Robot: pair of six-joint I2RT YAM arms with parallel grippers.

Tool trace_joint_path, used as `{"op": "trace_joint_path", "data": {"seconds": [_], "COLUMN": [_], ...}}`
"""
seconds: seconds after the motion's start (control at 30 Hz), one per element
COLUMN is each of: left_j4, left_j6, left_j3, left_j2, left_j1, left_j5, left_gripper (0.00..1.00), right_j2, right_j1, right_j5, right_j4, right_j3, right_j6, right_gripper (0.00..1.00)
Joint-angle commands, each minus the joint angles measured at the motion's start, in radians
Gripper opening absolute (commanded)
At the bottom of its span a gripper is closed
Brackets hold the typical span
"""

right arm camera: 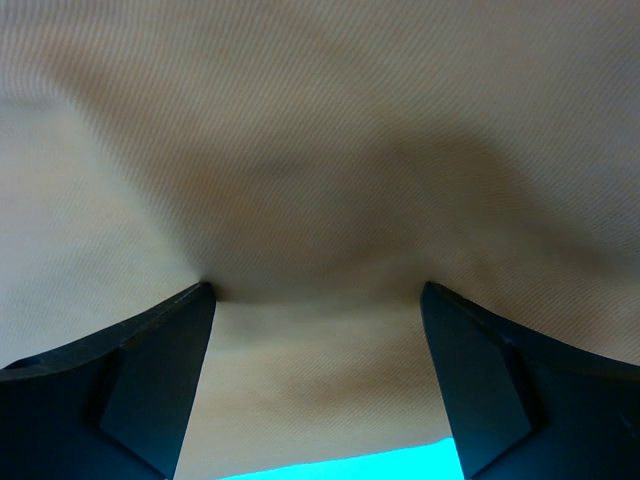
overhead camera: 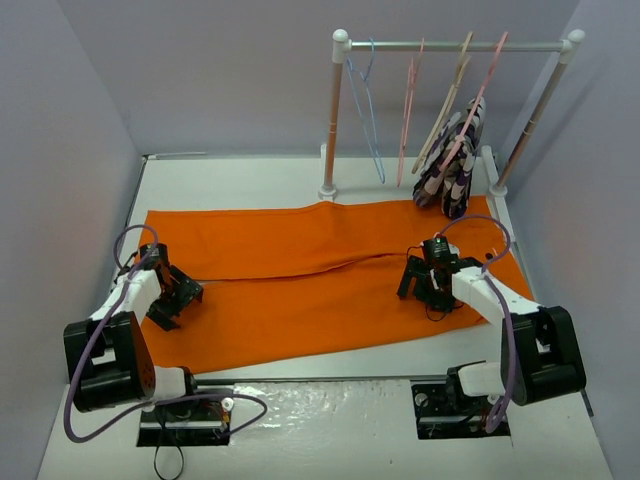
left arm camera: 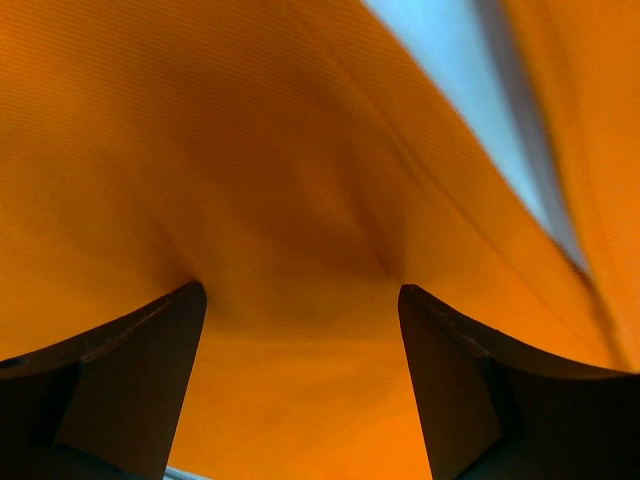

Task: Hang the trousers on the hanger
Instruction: Flatten out the trousers at the center of the board.

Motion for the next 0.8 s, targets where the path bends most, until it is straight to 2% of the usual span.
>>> {"op": "trace_joint_path", "data": {"seconds": [0.0, 0.2, 0.43, 0.5, 0.63, 0.77], "left_j4": [0.117, 0.099, 0.090, 0.099, 0.167, 0.297], "left_j6": [-0.058, -0.047, -0.008, 0.017, 0.059, 0.108], "left_j3": [0.030, 0.085, 0.182, 0.219, 0.284, 0.344], "left_j2": [0.059, 0.163, 0.212, 0.189, 0.126, 0.126], "left_j1": [0.004, 0.050, 0.136, 0.130, 0.091, 0.050], "left_j5": [-0.033, -0.118, -0.103, -0.083, -0.005, 0.042], "left_gripper": [0.74, 0.74, 0.74, 0.74, 0.74, 0.74], "right_j2": [0.007, -0.007, -0.102, -0.134, -0.190, -0.179], "right_j1": [0.035, 0.146, 0.255, 0.256, 0.249, 0.161], "right_j5": [0.025, 0.040, 0.017, 0.026, 0.142, 0.202], "right_j4": [0.011, -0.044, -0.111, -0.129, -0.182, -0.190], "right_j3": [-0.044, -0.072, -0.098, -0.066, 0.032, 0.143], "right_j6": [0.069, 0.180, 0.273, 0.267, 0.238, 0.170], "right_gripper": [0.85, 0.86, 0.87, 0.87, 0.87, 0.87]}}
